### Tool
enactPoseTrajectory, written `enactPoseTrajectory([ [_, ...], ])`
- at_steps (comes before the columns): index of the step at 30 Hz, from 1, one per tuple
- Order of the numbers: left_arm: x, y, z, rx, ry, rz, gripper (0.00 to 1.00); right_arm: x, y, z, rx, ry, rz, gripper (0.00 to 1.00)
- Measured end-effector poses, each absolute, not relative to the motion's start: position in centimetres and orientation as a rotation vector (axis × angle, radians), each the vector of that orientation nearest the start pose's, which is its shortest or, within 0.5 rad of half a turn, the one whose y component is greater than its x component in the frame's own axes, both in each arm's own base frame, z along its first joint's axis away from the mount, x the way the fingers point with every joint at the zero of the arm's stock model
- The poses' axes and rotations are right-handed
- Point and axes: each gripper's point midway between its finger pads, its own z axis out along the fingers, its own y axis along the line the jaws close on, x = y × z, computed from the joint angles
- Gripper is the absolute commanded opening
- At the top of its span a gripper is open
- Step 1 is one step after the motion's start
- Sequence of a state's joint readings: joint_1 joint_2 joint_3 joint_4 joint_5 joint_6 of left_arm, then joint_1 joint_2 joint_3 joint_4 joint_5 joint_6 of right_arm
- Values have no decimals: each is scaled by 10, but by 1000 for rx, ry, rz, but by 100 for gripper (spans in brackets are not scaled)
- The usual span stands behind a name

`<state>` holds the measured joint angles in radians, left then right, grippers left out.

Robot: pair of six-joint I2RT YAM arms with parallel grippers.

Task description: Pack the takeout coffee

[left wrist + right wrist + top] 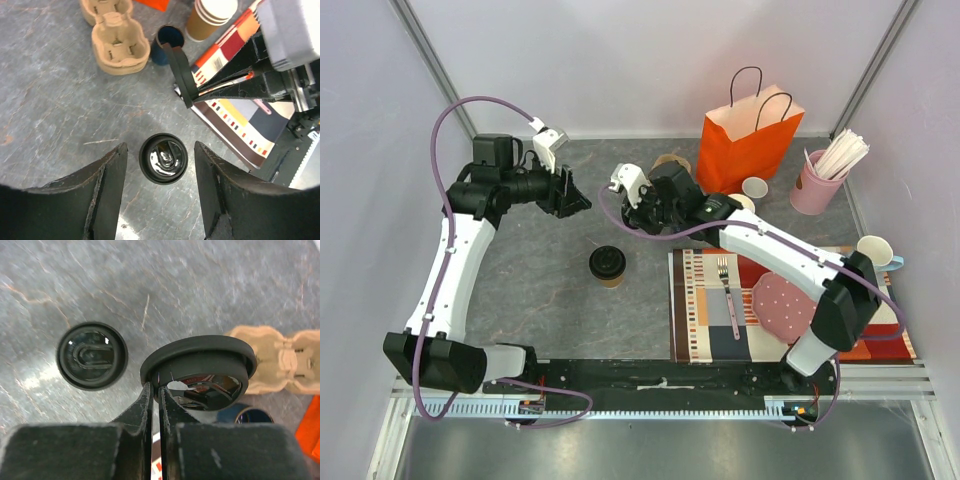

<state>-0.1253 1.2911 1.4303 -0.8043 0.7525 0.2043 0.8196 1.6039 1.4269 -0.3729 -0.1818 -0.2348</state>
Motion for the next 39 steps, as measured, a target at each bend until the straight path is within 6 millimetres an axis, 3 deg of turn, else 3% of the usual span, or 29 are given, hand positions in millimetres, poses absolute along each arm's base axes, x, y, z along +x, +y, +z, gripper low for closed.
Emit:
enactPoseTrajectory([
  [3,309,-147,295,718,2025,-734,62,312,350,208,-1191,1902,455,0],
  [9,313,-137,280,687,2067,-665,62,304,324,153,-1255,2116,327,0],
  [14,315,-135,274,678,2079,-648,62,304,322,119,-1260,2243,303,0],
  [20,315,-133,266,669,2099,-636,61,319,328,92,-1200,2343,325,0],
  [26,316,-130,261,660,2116,-619,61,324,326,79,-1159,2402,329,0],
  [34,317,-130,261,660,2114,-613,61,328,333,76,-1141,2414,338,19],
  [35,317,-129,261,660,2114,-612,61,329,333,75,-1140,2415,336,23],
  [36,317,-129,260,662,2113,-611,60,330,334,75,-1137,2417,335,34],
  [39,316,-129,256,662,2122,-614,60,332,336,74,-1129,2422,334,47],
])
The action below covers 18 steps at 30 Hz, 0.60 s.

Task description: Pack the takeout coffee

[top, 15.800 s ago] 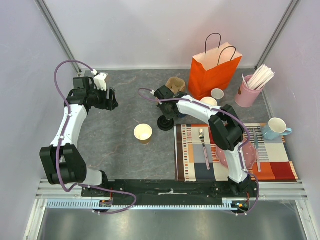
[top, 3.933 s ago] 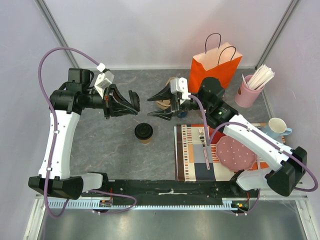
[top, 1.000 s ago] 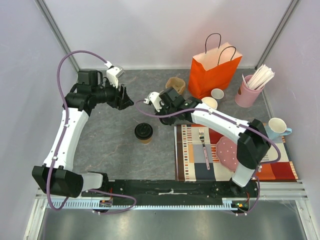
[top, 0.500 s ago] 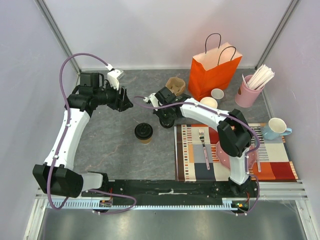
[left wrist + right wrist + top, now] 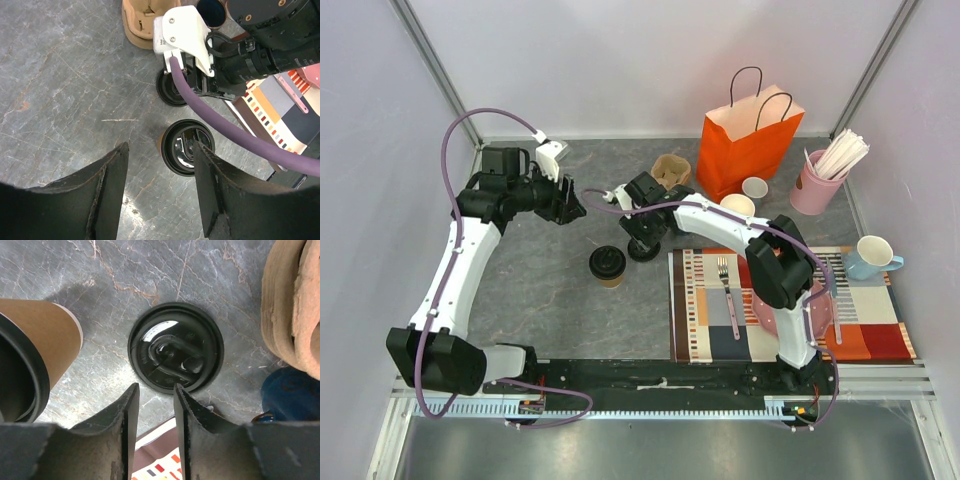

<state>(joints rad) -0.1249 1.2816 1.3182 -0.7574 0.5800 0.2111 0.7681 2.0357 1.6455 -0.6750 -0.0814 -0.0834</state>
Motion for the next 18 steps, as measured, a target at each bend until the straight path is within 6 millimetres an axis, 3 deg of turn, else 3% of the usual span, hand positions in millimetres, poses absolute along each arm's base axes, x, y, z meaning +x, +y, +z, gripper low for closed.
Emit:
enactPoseTrajectory([
  [6,314,-129,247,660,2142,-621,59,335,339,77,-1116,2417,338,48],
  [8,314,-129,245,660,2146,-623,52,336,338,78,-1109,2416,328,45],
  [9,313,-129,243,659,2151,-625,43,337,337,78,-1107,2415,321,39],
  [11,312,-129,240,663,2157,-630,35,339,335,83,-1098,2408,306,31],
  [14,306,-133,232,677,2168,-667,25,339,335,101,-1085,2373,316,17],
  [16,299,-139,222,695,2179,-718,22,337,341,126,-1068,2310,381,4],
  [18,288,-146,210,719,2197,-783,17,330,351,157,-1035,2209,509,0],
])
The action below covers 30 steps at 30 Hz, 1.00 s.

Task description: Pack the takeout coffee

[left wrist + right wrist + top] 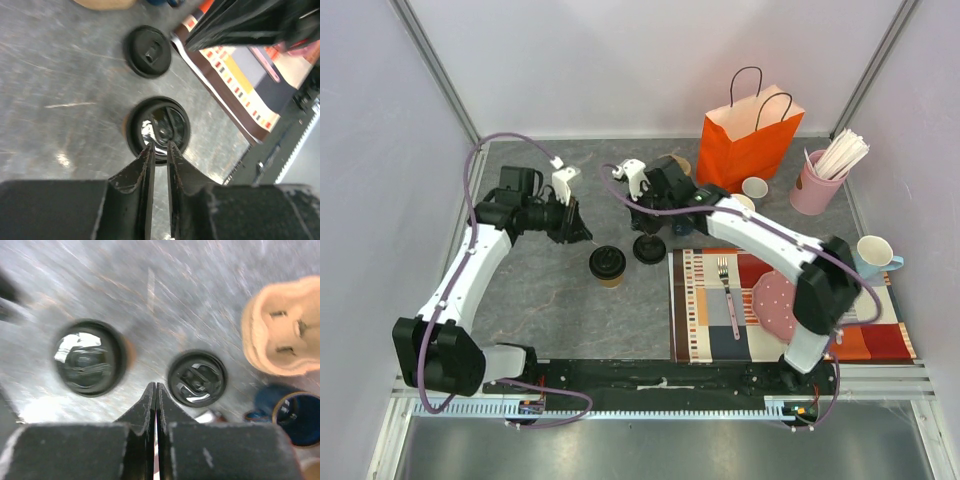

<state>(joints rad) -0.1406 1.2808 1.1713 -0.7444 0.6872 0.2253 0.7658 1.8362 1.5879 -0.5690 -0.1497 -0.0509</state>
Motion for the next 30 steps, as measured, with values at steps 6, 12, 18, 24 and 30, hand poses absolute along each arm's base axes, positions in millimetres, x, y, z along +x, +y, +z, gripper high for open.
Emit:
enactPoseTrajectory([
  [6,254,-162,171,779,2260,-947,6,293,384,232,-912,1910,942,0],
  [12,252,-166,166,810,2243,-989,2,278,408,193,-890,1963,1104,0],
  [18,252,-168,156,832,2236,-980,2,266,419,170,-910,2022,1145,0],
  [24,253,-166,145,836,2267,-967,2,263,422,170,-923,2024,1150,0],
  [30,260,-166,146,856,2230,-942,2,266,426,171,-930,2011,1153,0],
])
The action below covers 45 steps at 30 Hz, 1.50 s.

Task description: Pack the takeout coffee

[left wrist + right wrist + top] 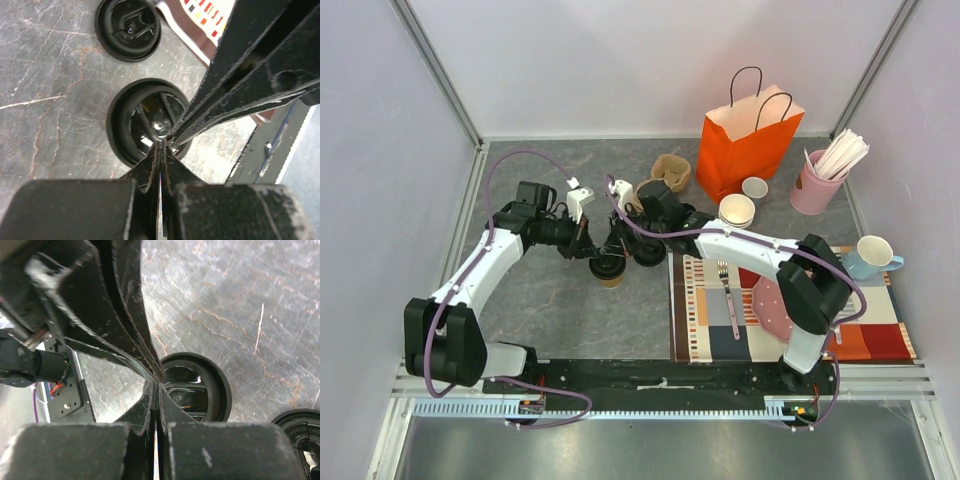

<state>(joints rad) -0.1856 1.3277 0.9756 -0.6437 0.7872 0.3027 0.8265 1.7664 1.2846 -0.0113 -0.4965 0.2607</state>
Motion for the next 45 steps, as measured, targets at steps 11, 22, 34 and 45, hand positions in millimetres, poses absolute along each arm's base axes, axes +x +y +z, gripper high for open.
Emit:
enactPoseTrajectory([
  [11,262,-163,112,944,2240,-921,2,273,427,118,-934,2126,1132,0],
  [22,254,-162,136,962,2195,-912,2,275,417,126,-954,2155,1081,0],
  [34,261,-160,112,956,2244,-900,2,270,412,133,-972,2146,1073,0],
  [45,263,-159,121,962,2206,-875,2,264,411,126,-997,2179,1081,0],
])
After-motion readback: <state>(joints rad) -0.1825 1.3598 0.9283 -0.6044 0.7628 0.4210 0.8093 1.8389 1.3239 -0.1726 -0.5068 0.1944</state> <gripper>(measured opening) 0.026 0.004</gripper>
